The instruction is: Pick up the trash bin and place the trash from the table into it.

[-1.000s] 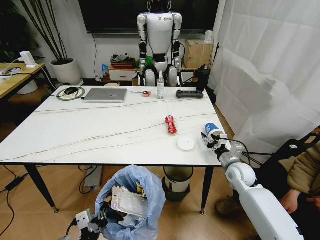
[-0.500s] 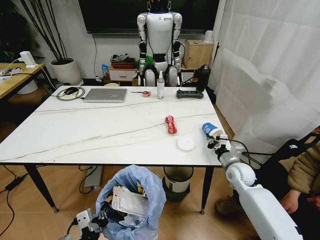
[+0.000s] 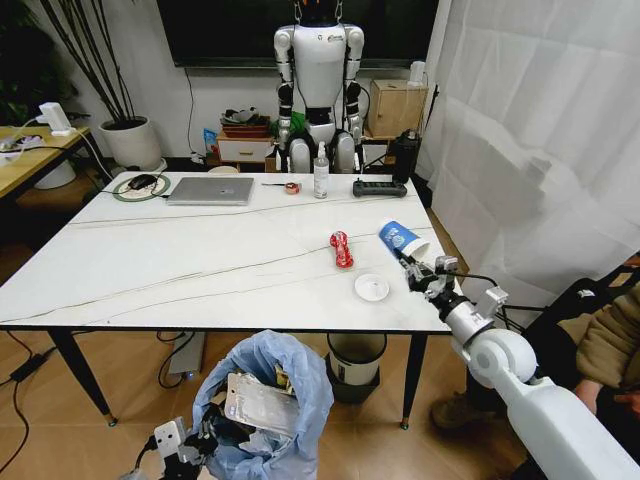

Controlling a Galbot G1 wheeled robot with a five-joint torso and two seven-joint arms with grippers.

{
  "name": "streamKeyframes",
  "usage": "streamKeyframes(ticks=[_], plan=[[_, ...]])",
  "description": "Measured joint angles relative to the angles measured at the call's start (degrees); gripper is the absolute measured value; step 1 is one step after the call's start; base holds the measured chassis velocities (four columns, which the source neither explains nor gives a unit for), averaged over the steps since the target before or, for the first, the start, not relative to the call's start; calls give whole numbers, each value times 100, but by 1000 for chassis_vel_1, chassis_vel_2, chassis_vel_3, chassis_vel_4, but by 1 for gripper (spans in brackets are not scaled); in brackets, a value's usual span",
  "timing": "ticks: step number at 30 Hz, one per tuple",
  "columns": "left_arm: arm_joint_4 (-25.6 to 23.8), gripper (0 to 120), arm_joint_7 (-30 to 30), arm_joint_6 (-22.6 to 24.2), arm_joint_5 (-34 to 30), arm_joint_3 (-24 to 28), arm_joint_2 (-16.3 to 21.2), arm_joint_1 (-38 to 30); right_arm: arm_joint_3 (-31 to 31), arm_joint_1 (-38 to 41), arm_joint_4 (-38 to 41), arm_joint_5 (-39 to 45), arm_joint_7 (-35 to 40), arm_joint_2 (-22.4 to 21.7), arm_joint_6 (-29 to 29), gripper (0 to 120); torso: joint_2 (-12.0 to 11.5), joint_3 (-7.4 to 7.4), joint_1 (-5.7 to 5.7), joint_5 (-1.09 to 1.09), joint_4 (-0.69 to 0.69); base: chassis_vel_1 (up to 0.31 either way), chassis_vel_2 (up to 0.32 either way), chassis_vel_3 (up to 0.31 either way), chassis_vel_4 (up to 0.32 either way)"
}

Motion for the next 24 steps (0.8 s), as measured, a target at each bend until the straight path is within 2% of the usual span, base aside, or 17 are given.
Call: streamKeyframes(ticks=[3,5,10,11,12,13,14,17,19,24], plan=[[-6,0,-7,9,-12,-7,3,-4,-248,-37,205,36,-176,-85,117,0,0,0,0,0,0,0,0,0,0],[-15,0,-14,21,-21,-16,8,-6,-670,4,434,97,-291,-150,240,0,0,0,0,-1,1,0,0,0,0],[-81,0,-40,45,-32,-54,15,32,-2305,553,925,319,-4,-250,467,0,0,0,0,-1,3,0,0,0,0],[-81,0,-40,45,-32,-54,15,32,-2305,553,925,319,-4,-250,467,0,0,0,0,-1,3,0,0,0,0],[-100,0,-44,50,-32,-64,16,42,-2695,703,967,357,187,-259,511,0,0,0,0,0,3,0,0,0,0],[-100,0,-44,50,-32,-64,16,42,-2695,703,967,357,187,-259,511,0,0,0,0,0,3,0,0,0,0],[-133,0,-47,55,-32,-81,6,47,-3188,865,982,392,463,-259,528,0,0,0,0,-1,3,0,0,0,0],[-170,0,-53,59,-35,-116,-12,47,-3549,920,912,392,804,-222,524,0,0,0,0,-1,2,0,0,0,0],[-173,0,-53,60,-36,-119,-14,47,-3575,915,902,391,855,-215,517,0,0,0,0,0,2,0,0,0,0],[-178,0,-65,69,-45,-146,-18,18,-3668,705,961,318,1723,-134,292,0,0,0,0,0,0,0,0,0,0]])
